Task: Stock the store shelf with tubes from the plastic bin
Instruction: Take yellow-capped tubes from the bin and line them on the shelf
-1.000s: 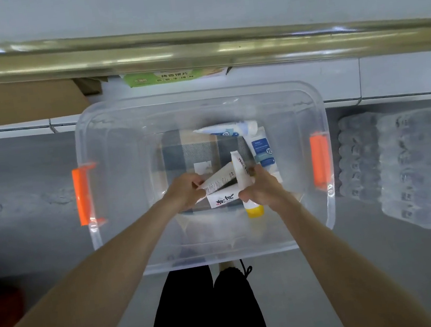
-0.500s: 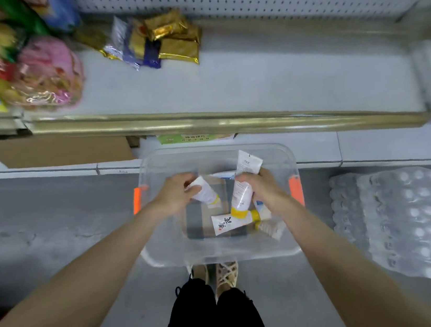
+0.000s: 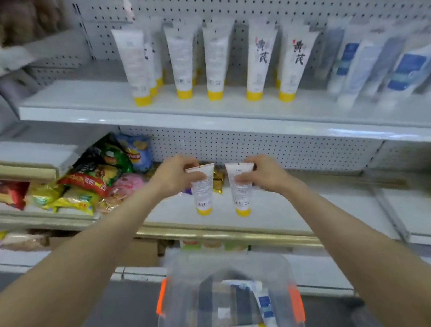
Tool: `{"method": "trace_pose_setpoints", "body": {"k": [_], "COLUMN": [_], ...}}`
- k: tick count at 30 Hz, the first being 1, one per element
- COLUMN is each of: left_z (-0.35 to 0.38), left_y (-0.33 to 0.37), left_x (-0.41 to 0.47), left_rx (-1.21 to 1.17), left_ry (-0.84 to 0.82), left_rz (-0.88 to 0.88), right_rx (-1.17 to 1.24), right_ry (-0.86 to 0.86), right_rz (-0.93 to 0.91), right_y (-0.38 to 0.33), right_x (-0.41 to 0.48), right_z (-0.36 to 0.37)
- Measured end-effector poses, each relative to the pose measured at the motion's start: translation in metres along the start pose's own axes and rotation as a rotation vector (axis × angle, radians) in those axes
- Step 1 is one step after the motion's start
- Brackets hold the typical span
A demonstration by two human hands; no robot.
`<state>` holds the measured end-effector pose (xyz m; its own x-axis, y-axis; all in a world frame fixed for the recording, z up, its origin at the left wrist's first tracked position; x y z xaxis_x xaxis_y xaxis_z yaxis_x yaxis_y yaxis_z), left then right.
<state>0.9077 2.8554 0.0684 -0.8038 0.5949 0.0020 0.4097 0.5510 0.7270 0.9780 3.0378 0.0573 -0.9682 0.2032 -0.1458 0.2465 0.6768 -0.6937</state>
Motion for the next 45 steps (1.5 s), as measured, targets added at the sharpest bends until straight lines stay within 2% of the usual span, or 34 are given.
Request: {"method": "trace_pose_setpoints", "body": {"k": [7,17,29,45], "left_z": [-0.093,-0.171,-0.191,-0.188], "left_y": [0.069,0.106,0.099,0.092], "left_x": [0.018,0.055,0.108,0.125], "left_rx": [0.077,0.089,0.068,0.055], "left_ry": [0.118,0.258,0.266,0.265], "left_rz": [0.199,0.269,0.26,0.269], "right_rx": [-0.094,-0.136,-0.136,-0.167], "right_ry": [0.108,0.314,0.36,0.371], "right_rz": [-0.183,-0.303,-0.247,-0.218], "right_y": [-0.093,-0.163,-0.176,-0.17], "right_x": [0.015,0.042,0.09,0.113], "right_z": [-0.086,-0.139,-0.137,-0.134]}}
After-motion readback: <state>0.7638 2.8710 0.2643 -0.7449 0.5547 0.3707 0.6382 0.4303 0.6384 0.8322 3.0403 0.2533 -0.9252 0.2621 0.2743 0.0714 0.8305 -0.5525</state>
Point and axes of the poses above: each hand's wrist, its own x-axis towards the middle knuckle, its own z-axis out of the palm, y = z × x, the point moved 6 cm from there along x, towards the middle knuckle, and after that the axes turned 5 degrees about -x, right-handed, at the moved point
